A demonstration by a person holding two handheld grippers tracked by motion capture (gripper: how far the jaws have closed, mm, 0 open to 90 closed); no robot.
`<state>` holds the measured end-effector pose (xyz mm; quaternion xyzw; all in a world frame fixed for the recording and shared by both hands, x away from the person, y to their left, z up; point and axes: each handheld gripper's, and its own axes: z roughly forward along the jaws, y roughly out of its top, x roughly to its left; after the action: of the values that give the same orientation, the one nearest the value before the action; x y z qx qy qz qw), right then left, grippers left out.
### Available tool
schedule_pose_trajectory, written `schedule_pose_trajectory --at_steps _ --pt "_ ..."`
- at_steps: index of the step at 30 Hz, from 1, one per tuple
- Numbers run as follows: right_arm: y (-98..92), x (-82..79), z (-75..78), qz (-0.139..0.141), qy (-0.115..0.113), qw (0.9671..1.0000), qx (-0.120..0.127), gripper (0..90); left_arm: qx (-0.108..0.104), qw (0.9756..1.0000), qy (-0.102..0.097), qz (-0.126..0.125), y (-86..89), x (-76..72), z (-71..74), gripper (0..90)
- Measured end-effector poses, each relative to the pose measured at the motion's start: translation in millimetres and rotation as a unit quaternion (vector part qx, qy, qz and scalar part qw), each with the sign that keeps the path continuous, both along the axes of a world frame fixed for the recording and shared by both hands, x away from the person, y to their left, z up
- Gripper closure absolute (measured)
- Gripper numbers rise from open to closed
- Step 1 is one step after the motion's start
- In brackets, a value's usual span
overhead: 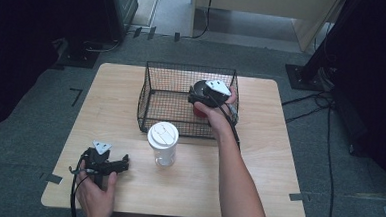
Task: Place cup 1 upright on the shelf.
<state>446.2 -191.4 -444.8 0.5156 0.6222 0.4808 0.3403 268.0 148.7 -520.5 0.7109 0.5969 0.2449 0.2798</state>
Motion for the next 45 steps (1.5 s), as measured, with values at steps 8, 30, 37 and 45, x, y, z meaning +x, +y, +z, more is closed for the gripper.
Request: schedule_pose_trajectory --at_steps 8,30,37,45 --pt "0.4 -2.8 13.0 -0.011 -0.042 0.9991 -0.005 1.1 0.000 1.0000 0.000 0.000 0.0 0.0 0.1 0.1" --pt "-17.3 -58.3 44.0 0.005 -0.086 0.9963 0.001 1.7 -0.001 1.0000 -0.001 0.001 -0.2 0.0 -0.1 0.1" --pt "-25.3 -87.8 39.0 0.015 -0.091 0.9957 -0.002 1.7 0.000 1.0000 -0.001 0.000 -0.3 0.4 -0.1 0.1" --pt "-29.1 -119.6 37.8 0.025 -0.100 0.9947 0.004 3.4 -0.001 1.0000 0.000 0.000 -0.4 0.3 0.0 0.1"
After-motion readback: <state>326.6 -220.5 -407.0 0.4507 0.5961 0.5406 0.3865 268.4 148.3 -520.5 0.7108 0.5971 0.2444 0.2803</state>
